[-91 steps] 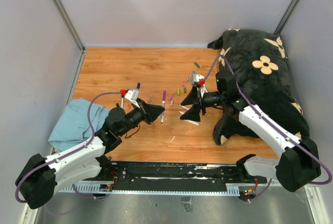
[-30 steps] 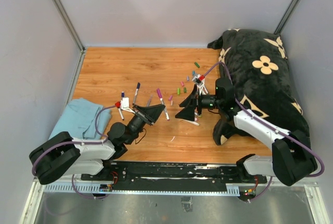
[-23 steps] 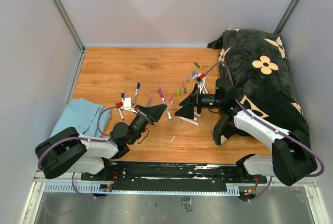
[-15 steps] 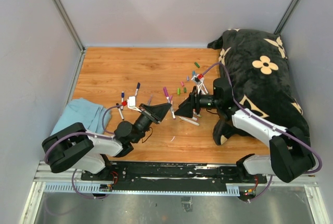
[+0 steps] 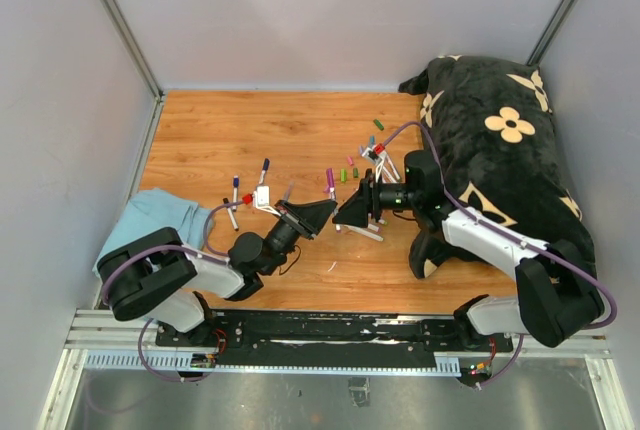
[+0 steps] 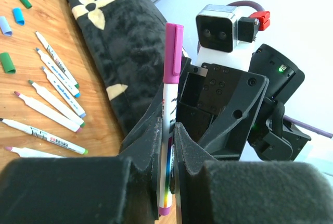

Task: Open the pen caps
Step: Open the pen cap from the pen, then place the pen at the center of the board, then place the pen cap at the center of the board.

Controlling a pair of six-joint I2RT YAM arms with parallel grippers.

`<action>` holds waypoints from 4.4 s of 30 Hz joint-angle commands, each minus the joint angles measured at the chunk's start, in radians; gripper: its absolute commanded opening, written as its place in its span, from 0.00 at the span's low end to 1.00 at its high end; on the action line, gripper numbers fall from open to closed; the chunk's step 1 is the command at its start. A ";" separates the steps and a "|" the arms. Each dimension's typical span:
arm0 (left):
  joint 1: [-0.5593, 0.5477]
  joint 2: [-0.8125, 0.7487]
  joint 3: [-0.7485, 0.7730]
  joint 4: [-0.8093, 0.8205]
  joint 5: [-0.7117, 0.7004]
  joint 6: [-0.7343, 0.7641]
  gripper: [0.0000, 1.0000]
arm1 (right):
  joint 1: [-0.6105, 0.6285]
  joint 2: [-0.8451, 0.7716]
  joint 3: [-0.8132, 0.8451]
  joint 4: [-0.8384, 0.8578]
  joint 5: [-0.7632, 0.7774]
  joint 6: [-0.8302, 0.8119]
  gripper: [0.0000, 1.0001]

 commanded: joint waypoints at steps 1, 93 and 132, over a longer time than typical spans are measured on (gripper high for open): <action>-0.011 0.013 0.019 0.073 -0.023 0.026 0.00 | 0.028 0.008 0.032 0.016 -0.011 0.028 0.54; 0.243 -0.284 0.257 -0.756 0.343 0.089 0.02 | 0.030 0.072 0.277 -0.661 -0.037 -0.711 0.01; 0.499 -0.642 -0.049 -0.954 0.377 -0.001 0.00 | 0.091 0.070 0.274 -1.017 0.274 -1.053 0.01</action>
